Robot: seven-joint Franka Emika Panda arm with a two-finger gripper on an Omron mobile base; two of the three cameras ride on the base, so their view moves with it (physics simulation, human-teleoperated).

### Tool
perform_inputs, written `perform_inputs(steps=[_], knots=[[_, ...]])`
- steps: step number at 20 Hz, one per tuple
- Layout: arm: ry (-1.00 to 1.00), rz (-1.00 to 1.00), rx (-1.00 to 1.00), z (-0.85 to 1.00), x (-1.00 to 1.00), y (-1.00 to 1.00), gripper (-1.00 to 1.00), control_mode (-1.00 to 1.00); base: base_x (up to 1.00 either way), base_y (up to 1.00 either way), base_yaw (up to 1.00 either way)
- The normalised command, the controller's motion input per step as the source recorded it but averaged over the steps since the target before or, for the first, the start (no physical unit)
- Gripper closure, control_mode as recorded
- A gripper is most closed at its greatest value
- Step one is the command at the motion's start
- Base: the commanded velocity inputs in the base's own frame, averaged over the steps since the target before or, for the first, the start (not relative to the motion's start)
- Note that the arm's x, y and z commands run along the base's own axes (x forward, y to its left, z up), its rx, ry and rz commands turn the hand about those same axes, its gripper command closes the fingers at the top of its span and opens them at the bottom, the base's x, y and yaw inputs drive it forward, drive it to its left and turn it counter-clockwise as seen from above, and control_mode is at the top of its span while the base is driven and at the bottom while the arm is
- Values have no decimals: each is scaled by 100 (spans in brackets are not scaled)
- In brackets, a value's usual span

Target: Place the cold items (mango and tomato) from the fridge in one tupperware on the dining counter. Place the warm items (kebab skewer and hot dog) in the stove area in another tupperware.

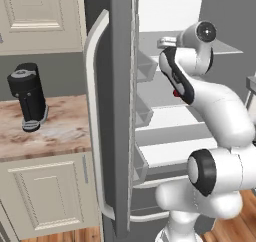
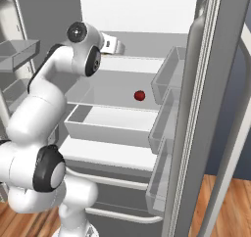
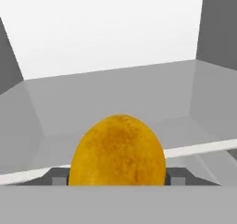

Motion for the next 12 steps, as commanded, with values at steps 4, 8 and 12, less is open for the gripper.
perform_inputs(steps=[4,8,12], knots=[[3,-5,17,44,-100,-18,100,-100,0,0,0],[19,5,14,1,-86,-5,100,-100,0,0,0],[13,5,5,-12,-100,0,100,-100,0,0,0]])
